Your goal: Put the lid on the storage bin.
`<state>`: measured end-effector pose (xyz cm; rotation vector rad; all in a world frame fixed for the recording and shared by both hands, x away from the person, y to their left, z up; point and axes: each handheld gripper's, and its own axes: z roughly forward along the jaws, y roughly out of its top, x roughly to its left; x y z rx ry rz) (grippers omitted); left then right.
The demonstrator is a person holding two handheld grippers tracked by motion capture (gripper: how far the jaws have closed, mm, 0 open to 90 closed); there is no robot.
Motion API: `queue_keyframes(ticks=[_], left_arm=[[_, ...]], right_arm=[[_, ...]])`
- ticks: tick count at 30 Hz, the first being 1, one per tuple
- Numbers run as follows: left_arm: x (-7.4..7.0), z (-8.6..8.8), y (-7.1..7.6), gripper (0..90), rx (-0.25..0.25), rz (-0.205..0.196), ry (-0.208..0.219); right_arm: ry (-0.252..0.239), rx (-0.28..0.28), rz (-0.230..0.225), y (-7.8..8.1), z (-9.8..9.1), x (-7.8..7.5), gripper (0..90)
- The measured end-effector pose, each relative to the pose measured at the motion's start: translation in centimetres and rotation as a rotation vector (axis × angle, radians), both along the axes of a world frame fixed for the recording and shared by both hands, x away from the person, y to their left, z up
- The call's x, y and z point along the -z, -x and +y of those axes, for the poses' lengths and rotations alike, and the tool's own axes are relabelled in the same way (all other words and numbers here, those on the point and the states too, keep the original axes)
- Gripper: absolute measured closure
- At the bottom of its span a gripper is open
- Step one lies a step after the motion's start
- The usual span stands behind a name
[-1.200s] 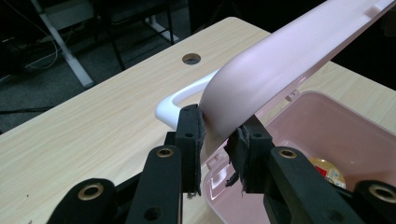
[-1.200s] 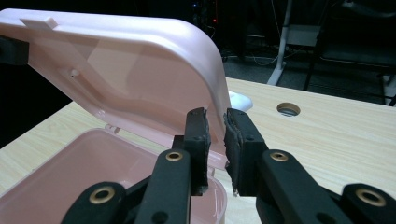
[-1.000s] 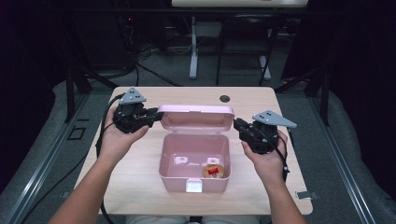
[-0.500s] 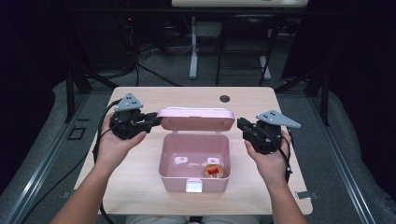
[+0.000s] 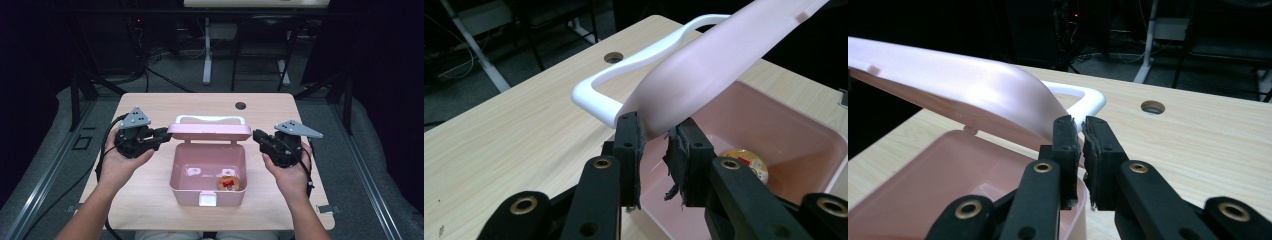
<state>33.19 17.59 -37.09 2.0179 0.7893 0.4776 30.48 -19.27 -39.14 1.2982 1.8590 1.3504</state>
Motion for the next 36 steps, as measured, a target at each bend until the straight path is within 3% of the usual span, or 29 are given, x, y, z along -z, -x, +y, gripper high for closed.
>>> queue_keyframes(ticks=[15,36], left_arm=[[1.0,0.5,1.5,74.7,0.033,0.018,0.012],[3.0,1.0,3.4,74.4,0.069,0.040,-0.013]], right_arm=[[0.004,-0.045,0.009,1.3,0.1,0.2,83.2],[-0.002,-0.100,0.008,4.0,-0.3,1.7,82.5]])
